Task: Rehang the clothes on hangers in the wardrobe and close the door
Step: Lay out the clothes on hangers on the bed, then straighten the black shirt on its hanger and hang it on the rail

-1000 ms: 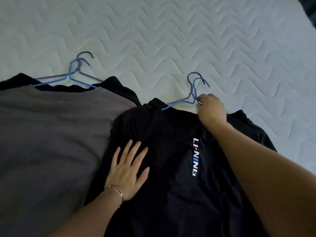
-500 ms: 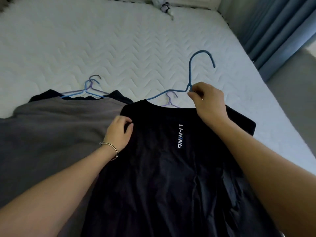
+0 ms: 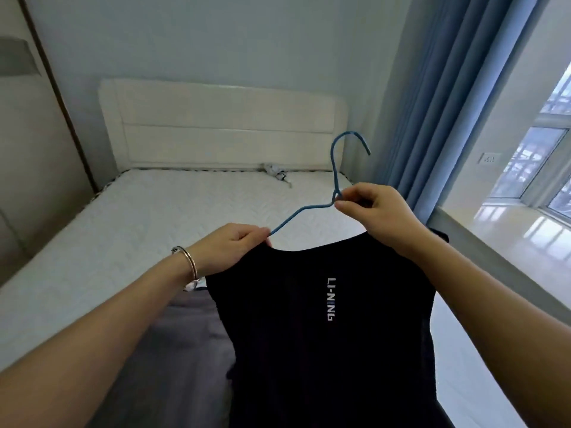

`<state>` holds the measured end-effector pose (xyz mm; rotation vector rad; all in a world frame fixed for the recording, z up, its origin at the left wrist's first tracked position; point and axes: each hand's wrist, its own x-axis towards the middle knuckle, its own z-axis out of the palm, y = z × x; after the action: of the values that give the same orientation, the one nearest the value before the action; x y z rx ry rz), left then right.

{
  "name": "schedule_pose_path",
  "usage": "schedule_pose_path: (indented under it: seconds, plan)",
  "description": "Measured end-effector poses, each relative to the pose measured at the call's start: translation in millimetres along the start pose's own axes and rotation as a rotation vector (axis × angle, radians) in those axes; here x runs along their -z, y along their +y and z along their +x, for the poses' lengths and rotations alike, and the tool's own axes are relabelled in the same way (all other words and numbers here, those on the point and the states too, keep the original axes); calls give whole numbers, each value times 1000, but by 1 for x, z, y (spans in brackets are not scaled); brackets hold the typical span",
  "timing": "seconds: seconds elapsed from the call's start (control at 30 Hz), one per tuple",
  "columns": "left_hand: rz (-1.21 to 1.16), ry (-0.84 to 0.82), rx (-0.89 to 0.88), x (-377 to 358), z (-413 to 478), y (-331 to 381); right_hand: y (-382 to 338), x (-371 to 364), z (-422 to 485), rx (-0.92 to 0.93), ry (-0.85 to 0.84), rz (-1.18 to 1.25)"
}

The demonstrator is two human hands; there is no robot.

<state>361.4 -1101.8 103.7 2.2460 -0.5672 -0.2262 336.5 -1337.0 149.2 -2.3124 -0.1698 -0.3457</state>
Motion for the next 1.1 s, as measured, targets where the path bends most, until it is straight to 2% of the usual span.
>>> schedule_pose_path:
  seconds: [0.1, 0.23, 0.4, 0.47, 0.57, 0.7, 0.77, 0.9, 1.0, 1.1]
  plan:
    - [42, 87, -107, 39, -35, 45, -58, 24, -11, 55, 89, -9]
    - [213, 315, -198, 79, -74, 85, -115, 37, -28, 103, 200, -8]
    - [324, 532, -189, 121, -130, 123, -169, 38, -39, 253, 395, -101]
    - [334, 587, -147, 138, -154, 141, -197, 37, -42, 302, 410, -34]
    - [315, 615, -28, 147, -187, 162, -242, 31, -45, 281, 297, 126]
    - [251, 579, 80, 135, -220, 172, -285, 9, -57, 103, -89, 454]
    - [240, 547, 92, 124, -232, 171, -298, -1, -64, 56, -214, 518]
    - [22, 486, 63, 107, -256, 163, -315, -10, -82, 16, -415, 613]
    - [173, 660, 120, 125, -282, 143, -324, -15, -95, 41, -575, 598]
    - [329, 912, 249, 147, -312, 111, -334, -19, -101, 97, -616, 532]
